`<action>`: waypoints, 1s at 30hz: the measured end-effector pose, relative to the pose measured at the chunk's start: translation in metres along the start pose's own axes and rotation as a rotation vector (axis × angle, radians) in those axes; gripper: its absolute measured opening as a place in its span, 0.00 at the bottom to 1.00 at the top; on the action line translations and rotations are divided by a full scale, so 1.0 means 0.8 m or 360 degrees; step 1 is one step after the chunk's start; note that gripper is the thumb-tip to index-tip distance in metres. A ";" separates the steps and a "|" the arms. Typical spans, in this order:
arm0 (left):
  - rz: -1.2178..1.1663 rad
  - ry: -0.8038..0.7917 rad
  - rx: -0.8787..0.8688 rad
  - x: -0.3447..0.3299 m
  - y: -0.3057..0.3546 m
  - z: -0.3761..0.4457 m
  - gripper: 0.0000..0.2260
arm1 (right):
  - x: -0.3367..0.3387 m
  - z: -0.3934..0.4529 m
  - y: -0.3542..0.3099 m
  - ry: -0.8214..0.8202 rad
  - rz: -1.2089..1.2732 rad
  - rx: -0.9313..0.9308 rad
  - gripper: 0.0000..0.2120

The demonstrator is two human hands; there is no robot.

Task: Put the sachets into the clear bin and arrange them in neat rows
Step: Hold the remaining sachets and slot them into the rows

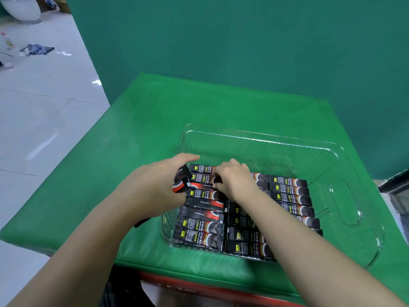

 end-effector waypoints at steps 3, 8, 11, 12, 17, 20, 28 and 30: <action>-0.0002 0.0002 0.0004 0.000 0.000 -0.001 0.32 | -0.001 0.003 0.001 0.0017 0.0021 -0.0019 0.13; -0.0008 0.0008 -0.0001 -0.001 0.000 0.000 0.32 | 0.001 0.006 -0.002 0.0139 0.0003 -0.0033 0.11; -0.0018 0.0007 -0.0004 -0.001 0.000 -0.001 0.33 | 0.013 -0.001 -0.004 0.0199 0.0095 -0.0029 0.10; -0.0024 0.0007 0.0000 -0.001 0.000 -0.001 0.33 | 0.025 -0.006 -0.009 0.0265 0.0278 -0.0008 0.08; -0.0018 0.0019 -0.0013 -0.004 -0.003 0.002 0.34 | 0.096 -0.053 -0.044 0.0481 0.1753 0.0008 0.08; -0.0022 0.0026 -0.0034 -0.005 -0.003 0.002 0.34 | 0.104 -0.067 -0.068 0.0322 0.1908 0.0072 0.09; -0.0046 0.0035 -0.0045 -0.003 -0.002 0.002 0.30 | 0.107 -0.066 -0.045 0.0535 0.2006 -0.0168 0.10; -0.0075 0.0011 -0.0047 -0.003 -0.002 0.002 0.30 | 0.113 -0.070 -0.017 0.0645 0.2006 -0.0271 0.09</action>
Point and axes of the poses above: each hand's wrist, its own z-axis towards the middle knuckle, its own x-axis out of the back of the hand, y = z × x, the point moved 8 cm from there along z, towards the middle knuckle, and after that the axes turned 3 degrees about y, right-handed, at the moved point
